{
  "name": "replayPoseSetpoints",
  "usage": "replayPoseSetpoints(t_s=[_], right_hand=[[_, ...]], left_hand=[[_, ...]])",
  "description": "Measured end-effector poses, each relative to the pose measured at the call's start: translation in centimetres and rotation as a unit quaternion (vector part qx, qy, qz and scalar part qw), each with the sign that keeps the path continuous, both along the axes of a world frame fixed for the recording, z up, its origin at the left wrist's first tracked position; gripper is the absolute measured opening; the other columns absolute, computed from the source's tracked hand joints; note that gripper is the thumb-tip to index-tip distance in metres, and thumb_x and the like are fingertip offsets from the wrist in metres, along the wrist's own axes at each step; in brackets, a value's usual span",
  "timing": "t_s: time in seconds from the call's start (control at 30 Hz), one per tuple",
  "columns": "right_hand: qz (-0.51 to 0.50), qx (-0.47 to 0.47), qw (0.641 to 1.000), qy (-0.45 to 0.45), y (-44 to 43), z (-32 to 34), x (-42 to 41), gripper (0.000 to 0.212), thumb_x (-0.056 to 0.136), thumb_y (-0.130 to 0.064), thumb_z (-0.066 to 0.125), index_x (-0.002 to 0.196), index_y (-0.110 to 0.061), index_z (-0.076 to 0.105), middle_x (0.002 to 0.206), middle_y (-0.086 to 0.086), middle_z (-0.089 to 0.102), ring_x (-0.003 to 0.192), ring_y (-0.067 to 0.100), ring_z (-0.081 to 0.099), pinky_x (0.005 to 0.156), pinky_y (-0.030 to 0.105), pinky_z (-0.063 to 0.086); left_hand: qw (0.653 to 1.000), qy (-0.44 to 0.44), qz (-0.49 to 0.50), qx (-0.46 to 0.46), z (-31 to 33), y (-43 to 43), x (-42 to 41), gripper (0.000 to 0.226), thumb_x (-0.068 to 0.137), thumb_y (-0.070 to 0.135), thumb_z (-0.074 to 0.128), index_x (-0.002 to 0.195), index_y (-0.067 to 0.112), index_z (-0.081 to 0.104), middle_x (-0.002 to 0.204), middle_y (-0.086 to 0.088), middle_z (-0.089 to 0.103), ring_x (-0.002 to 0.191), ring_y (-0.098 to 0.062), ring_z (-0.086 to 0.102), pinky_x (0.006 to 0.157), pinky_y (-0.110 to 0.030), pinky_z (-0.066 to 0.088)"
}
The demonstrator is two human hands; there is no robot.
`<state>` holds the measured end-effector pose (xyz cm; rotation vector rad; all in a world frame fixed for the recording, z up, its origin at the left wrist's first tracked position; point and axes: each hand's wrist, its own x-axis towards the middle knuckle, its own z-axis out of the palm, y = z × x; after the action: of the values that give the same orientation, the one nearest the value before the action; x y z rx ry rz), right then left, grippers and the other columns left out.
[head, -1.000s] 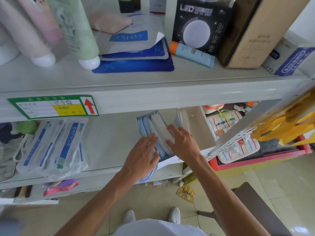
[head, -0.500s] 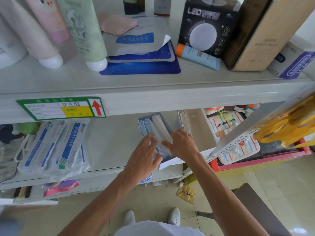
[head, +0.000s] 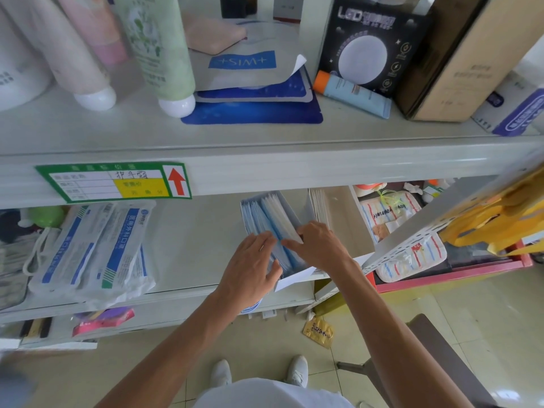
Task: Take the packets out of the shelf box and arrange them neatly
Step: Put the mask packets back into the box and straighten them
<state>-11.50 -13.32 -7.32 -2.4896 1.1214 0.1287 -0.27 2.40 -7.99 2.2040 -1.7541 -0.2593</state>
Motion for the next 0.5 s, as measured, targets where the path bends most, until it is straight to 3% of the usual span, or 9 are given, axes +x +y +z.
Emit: replayPoseSetpoints(t_s=[0.13,0.3,0.5], right_hand=[[0.011,0.001,1.000,-0.013,-0.40,-0.09,-0.22,0.045,0.084,-0.059,0.066,0.090,-0.014,0.068,0.081,-0.002,0.061,0.068,0.012,0.059,0.064,0.023,0.050],[0.005,-0.025,1.000,-0.017,0.07,0.08,-0.29,0.050,0.077,-0.063,0.071,0.097,-0.017,0.069,0.089,-0.003,0.062,0.077,0.014,0.059,0.072,0.029,0.054],[-0.014,-0.041,0.999,-0.028,0.44,0.25,-0.23,0.054,0.073,-0.068,0.071,0.093,-0.017,0.068,0.089,-0.002,0.062,0.079,0.017,0.059,0.076,0.034,0.054]], left_hand=[[1.000,-0.011,-0.010,0.017,-0.14,-0.29,0.00,0.053,0.097,0.035,0.042,0.146,0.017,0.041,0.149,-0.004,0.047,0.133,-0.020,0.044,0.120,-0.034,0.028],[0.998,-0.038,-0.010,0.046,-0.40,-0.65,0.16,0.057,0.097,0.039,0.037,0.153,0.026,0.033,0.165,0.000,0.021,0.138,-0.019,0.040,0.118,-0.034,0.027],[0.996,-0.066,-0.019,0.062,-0.08,-0.93,0.26,0.057,0.093,0.040,0.028,0.146,0.027,0.044,0.161,0.007,0.033,0.137,-0.016,0.042,0.115,-0.035,0.025]])
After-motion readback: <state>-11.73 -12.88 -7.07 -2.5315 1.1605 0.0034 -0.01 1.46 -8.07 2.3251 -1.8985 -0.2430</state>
